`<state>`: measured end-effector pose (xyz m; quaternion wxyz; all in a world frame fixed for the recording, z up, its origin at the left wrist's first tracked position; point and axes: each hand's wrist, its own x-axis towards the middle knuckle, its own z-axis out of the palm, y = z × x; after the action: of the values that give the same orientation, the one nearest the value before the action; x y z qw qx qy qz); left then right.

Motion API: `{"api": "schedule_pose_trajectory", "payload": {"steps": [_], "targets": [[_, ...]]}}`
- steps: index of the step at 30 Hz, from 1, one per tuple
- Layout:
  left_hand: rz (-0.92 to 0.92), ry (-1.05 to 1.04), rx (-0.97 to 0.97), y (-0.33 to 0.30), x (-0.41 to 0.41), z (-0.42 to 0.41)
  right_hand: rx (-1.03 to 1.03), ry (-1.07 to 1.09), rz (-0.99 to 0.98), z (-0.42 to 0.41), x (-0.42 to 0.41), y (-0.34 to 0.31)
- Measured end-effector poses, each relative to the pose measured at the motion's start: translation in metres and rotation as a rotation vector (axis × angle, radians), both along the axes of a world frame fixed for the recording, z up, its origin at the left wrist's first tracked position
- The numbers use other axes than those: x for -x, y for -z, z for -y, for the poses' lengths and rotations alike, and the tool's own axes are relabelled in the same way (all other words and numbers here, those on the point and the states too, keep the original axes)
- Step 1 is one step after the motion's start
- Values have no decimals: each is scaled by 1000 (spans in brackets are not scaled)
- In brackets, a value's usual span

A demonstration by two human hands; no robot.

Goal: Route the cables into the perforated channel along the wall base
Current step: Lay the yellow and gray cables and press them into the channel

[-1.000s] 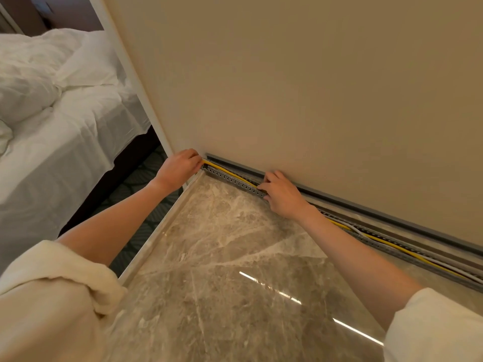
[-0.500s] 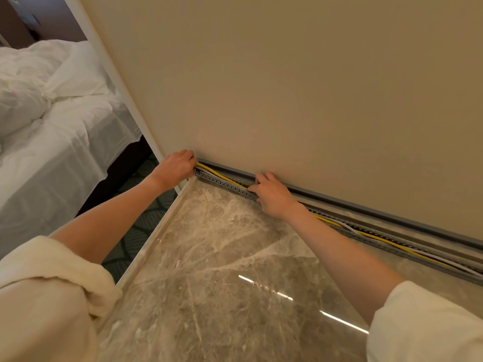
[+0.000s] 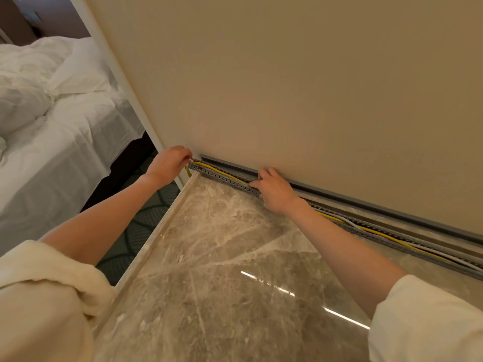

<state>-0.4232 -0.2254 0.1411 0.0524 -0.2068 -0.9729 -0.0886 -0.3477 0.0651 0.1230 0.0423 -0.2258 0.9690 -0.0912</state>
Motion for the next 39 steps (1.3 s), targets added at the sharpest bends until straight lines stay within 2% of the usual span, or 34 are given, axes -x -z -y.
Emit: {"api": "schedule_pose_trajectory", "payload": {"steps": [4, 13, 23, 28, 39], "targets": [[-32, 34, 0, 6, -5, -7, -4, 5, 5, 0, 0, 1], [-63, -83, -92, 22, -19, -11, 4, 18, -19, 2, -2, 5], [-69, -112, -1, 25, -34, -29, -131, 75, -83, 7, -23, 0], [-113, -167, -104, 22, -53, -53, -117, 39, -193, -8, -37, -1], [-40, 50, -122, 13, -98, -140, -97, 318, -216, -117, -123, 17]]}}
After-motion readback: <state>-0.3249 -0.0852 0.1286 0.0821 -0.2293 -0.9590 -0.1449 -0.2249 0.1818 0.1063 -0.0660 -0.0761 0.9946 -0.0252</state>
